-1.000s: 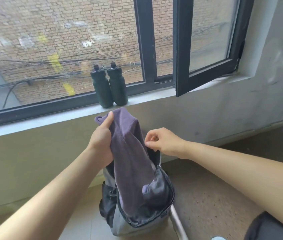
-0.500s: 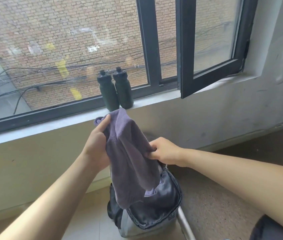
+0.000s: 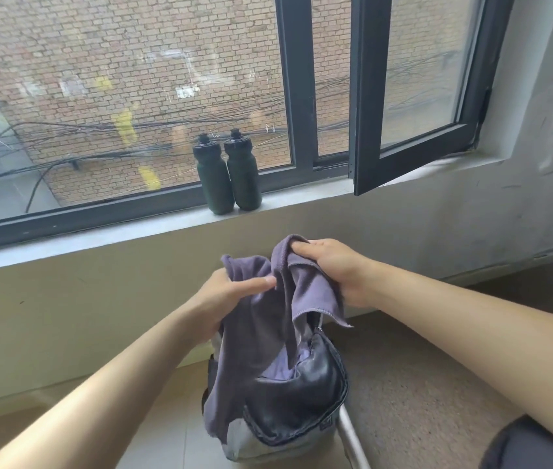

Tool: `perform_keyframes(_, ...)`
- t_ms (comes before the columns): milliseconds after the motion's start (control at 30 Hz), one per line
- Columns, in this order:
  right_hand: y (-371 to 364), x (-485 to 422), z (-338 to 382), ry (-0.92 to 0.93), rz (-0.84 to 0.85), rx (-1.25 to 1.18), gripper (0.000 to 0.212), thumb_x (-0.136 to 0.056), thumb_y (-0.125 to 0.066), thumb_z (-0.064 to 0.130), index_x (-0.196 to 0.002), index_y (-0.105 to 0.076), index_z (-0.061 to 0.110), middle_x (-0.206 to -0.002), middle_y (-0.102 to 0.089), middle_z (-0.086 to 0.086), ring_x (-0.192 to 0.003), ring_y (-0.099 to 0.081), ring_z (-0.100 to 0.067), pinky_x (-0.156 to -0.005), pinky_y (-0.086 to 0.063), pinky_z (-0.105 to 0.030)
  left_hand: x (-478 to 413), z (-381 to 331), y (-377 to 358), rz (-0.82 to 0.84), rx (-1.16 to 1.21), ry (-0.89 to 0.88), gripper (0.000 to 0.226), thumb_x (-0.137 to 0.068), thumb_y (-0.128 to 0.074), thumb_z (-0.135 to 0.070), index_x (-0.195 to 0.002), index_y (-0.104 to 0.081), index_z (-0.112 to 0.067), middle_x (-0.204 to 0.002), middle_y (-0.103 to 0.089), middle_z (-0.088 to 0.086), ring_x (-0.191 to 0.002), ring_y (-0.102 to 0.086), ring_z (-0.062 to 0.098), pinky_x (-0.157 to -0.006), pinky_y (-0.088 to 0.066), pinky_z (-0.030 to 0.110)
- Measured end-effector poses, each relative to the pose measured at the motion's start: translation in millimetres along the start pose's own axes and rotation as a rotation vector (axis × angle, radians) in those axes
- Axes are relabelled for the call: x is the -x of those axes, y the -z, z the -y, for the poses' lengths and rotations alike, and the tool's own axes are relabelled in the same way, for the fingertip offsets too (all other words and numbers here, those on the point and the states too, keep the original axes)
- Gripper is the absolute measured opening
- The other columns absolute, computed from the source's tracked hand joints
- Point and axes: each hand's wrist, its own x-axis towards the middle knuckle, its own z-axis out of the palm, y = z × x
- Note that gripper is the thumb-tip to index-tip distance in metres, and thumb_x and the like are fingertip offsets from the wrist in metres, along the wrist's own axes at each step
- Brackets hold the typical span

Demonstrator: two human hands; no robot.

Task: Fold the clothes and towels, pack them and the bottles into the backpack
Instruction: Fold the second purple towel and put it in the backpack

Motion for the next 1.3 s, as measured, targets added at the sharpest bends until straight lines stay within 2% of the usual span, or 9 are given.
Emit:
perform_keyframes(133,1,7,9,0.057,0.044,0.014,0.023,-0.102,-0.058,0.025,-0.096,-0.069,0.006,-0.082,-0.072,-0.014,-0.070,-0.070,-0.024,-0.069,-0.060,-0.034,2,1,-15,0.096,-0.105,-0.007,0.041,-0.078,-0.089,-0.035,-0.110,-0.077,-0.013,-0.113,-0.075,0.022,-0.110,-0.072,0.035,-0.106,-0.052,0.056)
perform_keyframes(267,3,12,9,0.027,0.122,0.053,0.024,-0.099,-0.064,0.024,-0.085,-0.072,0.006,-0.081,-0.071,-0.015,-0.068,-0.068,-0.024,-0.069,-0.057,-0.032,1,-3,-34,-0.054,-0.155,-0.057,0.027,-0.074,-0.089,-0.034,-0.079,-0.074,-0.012,-0.078,-0.070,0.006,-0.077,-0.067,0.020,-0.082,-0.054,0.038)
perform_keyframes(367,4,16,8,0.029,0.248,0.070,0.019,-0.096,-0.068,0.020,-0.102,-0.071,0.002,-0.096,-0.071,-0.016,-0.085,-0.069,-0.024,-0.081,-0.056,-0.032,-3,-6,-42,-0.181,-0.094,-0.048,0.032,-0.068,-0.080,-0.032,-0.068,-0.061,-0.007,-0.068,-0.054,0.005,-0.068,-0.053,0.018,-0.069,-0.043,0.035)
perform_keyframes(467,12,22,13,0.184,0.232,0.485,0.031,-0.085,-0.080,0.013,-0.113,-0.068,0.011,-0.106,-0.074,-0.008,-0.093,-0.069,-0.010,-0.081,-0.054,-0.022,-8,-3,-36,-0.280,-0.081,-0.028,0.027,-0.070,-0.073,-0.033,-0.060,-0.054,-0.017,-0.060,-0.047,0.000,-0.065,-0.043,0.017,-0.067,-0.035,0.033)
perform_keyframes(600,22,19,12,0.374,0.031,1.131,0.047,-0.077,-0.071,0.008,-0.116,-0.057,0.030,-0.086,-0.060,0.006,-0.073,-0.057,-0.008,-0.065,-0.044,-0.021,-17,9,-17,-0.422,-0.180,-0.014,0.029,-0.066,-0.063,-0.043,-0.068,-0.053,-0.016,-0.065,-0.044,0.000,-0.065,-0.041,0.018,-0.065,-0.034,0.034)
perform_keyframes(967,11,17,20,1.047,-0.063,1.225,0.012,-0.090,-0.072,0.023,-0.098,-0.074,0.014,-0.087,-0.072,0.000,-0.075,-0.066,-0.021,-0.071,-0.055,-0.041,-22,16,-11,-0.280,-0.173,0.086,0.022,-0.075,-0.071,-0.040,-0.083,-0.075,-0.020,-0.077,-0.062,0.001,-0.075,-0.058,0.020,-0.072,-0.044,0.034)
perform_keyframes(1033,8,16,20,1.055,-0.121,1.185,0.017,-0.090,-0.067,0.029,-0.092,-0.075,0.014,-0.081,-0.073,0.000,-0.072,-0.067,-0.022,-0.071,-0.055,-0.043,-23,18,-10,-0.295,-0.178,0.083,0.043,-0.064,-0.074,-0.048,-0.096,-0.075,-0.020,-0.093,-0.075,-0.001,-0.089,-0.071,0.020,-0.083,-0.055,0.038)
perform_keyframes(1133,9,15,20,0.959,-0.218,1.118,0.024,-0.091,-0.066,0.034,-0.081,-0.074,0.013,-0.066,-0.068,0.000,-0.063,-0.061,-0.023,-0.072,-0.043,-0.033,-23,21,-12,-0.406,-0.323,0.073,0.068,-0.061,-0.080,-0.052,-0.119,-0.059,-0.021,-0.112,-0.064,-0.003,-0.105,-0.065,0.016,-0.086,-0.052,0.035)
perform_keyframes(1300,12,12,22,0.843,-0.424,1.054,0.048,-0.091,-0.068,0.038,-0.057,-0.057,0.006,-0.048,-0.046,-0.002,-0.056,-0.044,-0.026,-0.060,-0.035,-0.035,-14,3,-27,-0.363,-0.099,-0.251,0.014,-0.076,-0.071,-0.022,-0.090,-0.069,-0.016,-0.090,-0.070,0.002,-0.078,-0.064,0.014,-0.062,-0.051,0.016)
